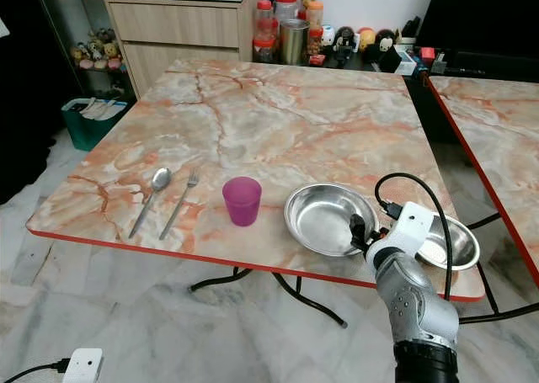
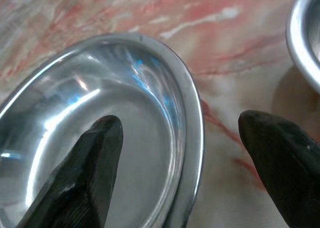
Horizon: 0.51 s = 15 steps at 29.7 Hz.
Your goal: Setting the table
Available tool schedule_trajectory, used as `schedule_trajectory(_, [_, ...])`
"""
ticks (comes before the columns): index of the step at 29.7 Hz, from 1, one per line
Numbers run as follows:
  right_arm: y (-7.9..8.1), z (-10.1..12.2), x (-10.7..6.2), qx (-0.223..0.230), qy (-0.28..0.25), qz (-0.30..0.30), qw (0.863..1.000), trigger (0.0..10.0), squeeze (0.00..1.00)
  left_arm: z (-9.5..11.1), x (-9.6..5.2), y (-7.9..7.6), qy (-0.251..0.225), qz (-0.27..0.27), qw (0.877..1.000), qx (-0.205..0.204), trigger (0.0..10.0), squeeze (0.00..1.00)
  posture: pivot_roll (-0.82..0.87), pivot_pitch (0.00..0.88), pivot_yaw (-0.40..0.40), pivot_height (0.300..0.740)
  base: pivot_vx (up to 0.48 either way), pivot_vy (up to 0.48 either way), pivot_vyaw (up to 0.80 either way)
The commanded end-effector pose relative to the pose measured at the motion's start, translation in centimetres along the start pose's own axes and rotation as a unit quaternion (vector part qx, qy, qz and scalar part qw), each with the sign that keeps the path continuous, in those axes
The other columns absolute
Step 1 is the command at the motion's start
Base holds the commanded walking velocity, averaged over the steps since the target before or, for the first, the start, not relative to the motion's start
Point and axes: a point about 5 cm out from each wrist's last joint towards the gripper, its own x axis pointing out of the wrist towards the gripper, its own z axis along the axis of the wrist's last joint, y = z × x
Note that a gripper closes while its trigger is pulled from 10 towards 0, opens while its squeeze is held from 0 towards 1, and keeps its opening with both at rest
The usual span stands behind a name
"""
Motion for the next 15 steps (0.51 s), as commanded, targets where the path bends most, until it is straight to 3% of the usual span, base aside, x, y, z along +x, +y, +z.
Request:
schedule_trajectory(1, [-0.06,0.27,0.17,0.012,-0.003,-0.001,1.000,10.0,0.00,-0.41,-0.09,0.22,0.010,0.001,1.000,0.014,10.0,0.00,0.00,0.093,-0.034,0.740,0.000,0.000,0.00])
schedule_trajectory(15, [0.11,0.29,0.53,0.021,-0.006,0.002,1.000,10.0,0.00,-0.46,-0.10,0.24,0.011,0.001,1.000,0.016,10.0,0.00,0.00,0.095,-0.033,0.740,0.000,0.000,0.00])
